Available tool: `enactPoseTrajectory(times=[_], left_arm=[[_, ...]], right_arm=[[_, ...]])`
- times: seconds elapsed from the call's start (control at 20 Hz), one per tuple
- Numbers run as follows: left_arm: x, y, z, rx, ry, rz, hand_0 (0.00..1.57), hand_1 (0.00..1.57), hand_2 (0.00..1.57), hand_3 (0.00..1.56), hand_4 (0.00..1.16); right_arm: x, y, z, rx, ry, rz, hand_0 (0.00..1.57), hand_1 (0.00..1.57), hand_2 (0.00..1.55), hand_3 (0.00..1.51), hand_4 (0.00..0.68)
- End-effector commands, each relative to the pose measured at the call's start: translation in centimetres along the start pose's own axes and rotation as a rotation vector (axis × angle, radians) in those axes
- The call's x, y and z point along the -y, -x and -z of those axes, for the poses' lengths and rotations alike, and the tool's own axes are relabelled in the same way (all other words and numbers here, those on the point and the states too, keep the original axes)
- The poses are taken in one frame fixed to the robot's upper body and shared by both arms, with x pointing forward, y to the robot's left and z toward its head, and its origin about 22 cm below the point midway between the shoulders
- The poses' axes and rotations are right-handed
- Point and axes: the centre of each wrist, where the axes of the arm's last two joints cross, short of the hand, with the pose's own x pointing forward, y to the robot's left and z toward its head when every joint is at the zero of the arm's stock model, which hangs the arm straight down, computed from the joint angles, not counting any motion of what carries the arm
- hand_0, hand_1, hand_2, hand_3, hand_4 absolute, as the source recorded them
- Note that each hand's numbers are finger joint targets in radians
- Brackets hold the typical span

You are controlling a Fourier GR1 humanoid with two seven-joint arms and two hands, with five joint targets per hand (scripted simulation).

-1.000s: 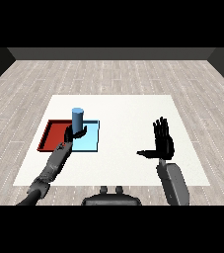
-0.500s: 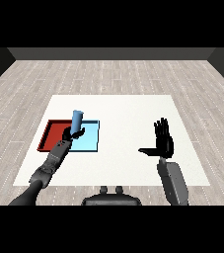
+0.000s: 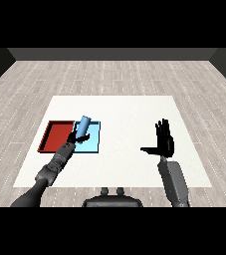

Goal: Pick the blue can and put it in the blue box

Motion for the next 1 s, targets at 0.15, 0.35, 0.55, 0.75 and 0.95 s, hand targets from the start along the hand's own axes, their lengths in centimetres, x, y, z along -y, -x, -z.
enactPoseTrajectory(times=[0.15, 0.35, 0.55, 0.75, 0.95], left_arm=[[-0.2, 3.8, -0.6, -0.130, 0.092, 0.071, 0.86, 0.86, 0.88, 0.48, 0.65], [0.8, 3.8, -0.9, -0.137, 0.000, 0.087, 0.00, 0.00, 0.00, 0.00, 0.00], [1.5, 2.8, -0.9, -0.051, -0.147, 0.016, 0.00, 0.00, 0.00, 0.00, 0.00], [0.0, 1.8, -0.5, 0.183, -0.353, -0.150, 0.00, 0.00, 0.00, 0.00, 0.00], [1.3, -1.4, -1.2, 0.500, -0.327, -0.296, 0.00, 0.00, 0.00, 0.00, 0.00]], right_arm=[[0.8, 0.6, -0.5, 0.015, 0.003, -0.007, 0.00, 0.00, 0.00, 0.00, 0.000], [0.0, 1.2, -0.6, 0.012, 0.000, 0.036, 0.00, 0.00, 0.00, 0.00, 0.000], [-0.3, 0.6, -1.4, 0.024, -0.005, 0.030, 0.00, 0.00, 0.00, 0.00, 0.000], [0.7, 0.5, -1.0, 0.010, -0.004, 0.045, 0.00, 0.00, 0.00, 0.00, 0.000], [-0.1, -0.2, -0.4, 0.031, -0.022, 0.052, 0.00, 0.00, 0.00, 0.00, 0.000]])
